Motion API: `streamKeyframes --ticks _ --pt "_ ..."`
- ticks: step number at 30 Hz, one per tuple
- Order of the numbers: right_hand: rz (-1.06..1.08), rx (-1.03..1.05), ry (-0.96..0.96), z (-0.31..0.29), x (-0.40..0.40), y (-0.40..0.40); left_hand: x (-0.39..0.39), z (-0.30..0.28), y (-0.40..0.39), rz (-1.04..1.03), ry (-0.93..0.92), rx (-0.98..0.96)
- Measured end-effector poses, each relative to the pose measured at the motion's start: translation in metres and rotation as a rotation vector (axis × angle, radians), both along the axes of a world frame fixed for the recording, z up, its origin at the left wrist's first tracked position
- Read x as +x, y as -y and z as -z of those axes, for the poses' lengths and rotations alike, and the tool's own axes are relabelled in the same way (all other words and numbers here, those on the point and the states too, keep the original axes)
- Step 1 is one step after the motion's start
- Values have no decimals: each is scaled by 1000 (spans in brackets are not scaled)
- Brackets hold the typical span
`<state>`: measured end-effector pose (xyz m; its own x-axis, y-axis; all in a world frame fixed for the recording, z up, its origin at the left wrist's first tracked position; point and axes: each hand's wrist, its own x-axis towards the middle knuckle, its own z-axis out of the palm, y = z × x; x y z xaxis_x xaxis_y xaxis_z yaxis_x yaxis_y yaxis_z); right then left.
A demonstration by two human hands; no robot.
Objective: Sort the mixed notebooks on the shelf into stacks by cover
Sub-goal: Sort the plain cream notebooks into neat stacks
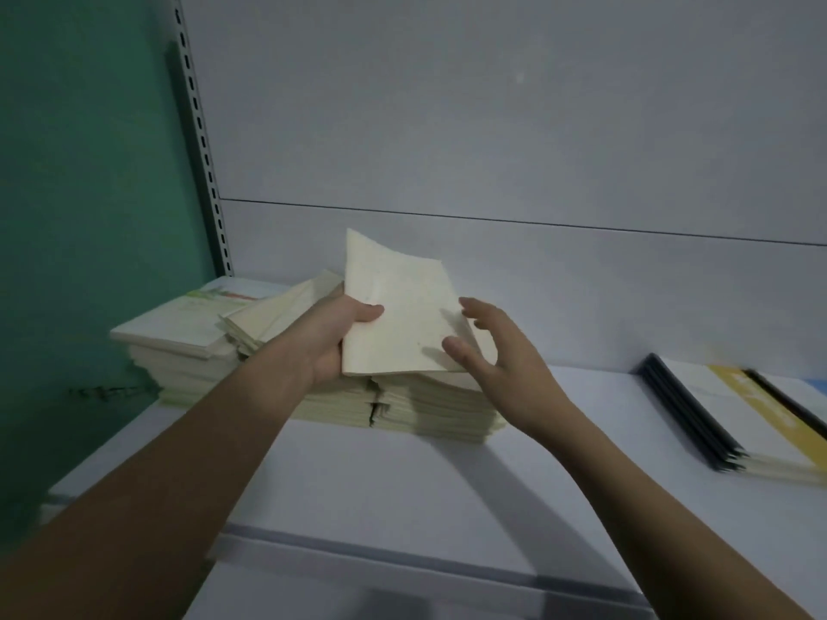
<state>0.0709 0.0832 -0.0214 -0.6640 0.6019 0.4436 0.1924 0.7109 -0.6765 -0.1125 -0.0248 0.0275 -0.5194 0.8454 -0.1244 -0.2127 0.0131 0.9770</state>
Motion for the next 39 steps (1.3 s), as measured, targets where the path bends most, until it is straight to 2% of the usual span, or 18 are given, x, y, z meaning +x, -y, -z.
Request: streamKeyframes --ticks 2,5,8,11,15,19,21,25,26,29,31,33,35,39 --pt "88 -80 -7 5 -4 -4 -13 -6 14 -63 -75 29" --pt "70 -68 232 4 -11 -6 -35 -11 33 -148 -140 15" --pt "43 103 463 6 -23 -4 -47 -11 47 -169 -151 -41" --pt "79 310 604 15 -31 -6 -55 -5 56 -173 -155 -56" --pt "85 344 678 7 -24 -2 -63 5 68 -146 -157 -69" --pt "74 145 540 -1 -12 2 -73 6 76 -87 -166 -82" --pt "137 215 443 -5 -12 0 -75 6 75 -60 -151 -57" --pt "363 432 365 3 -18 5 -69 8 66 -34 -148 -53" --pt "397 426 290 7 -18 6 -66 7 63 -29 -150 -60" --pt "379 282 -111 1 -13 9 -57 6 54 -18 -111 -49" --pt "356 338 -234 -10 -15 20 -47 4 46 12 -48 -30" --pt "303 497 -232 -17 -24 39 -39 4 34 68 1 -32" --pt "180 608 -134 -12 -36 55 -34 8 23 133 69 -38" --pt "26 515 4 2 -47 58 -41 17 18 115 184 -20"
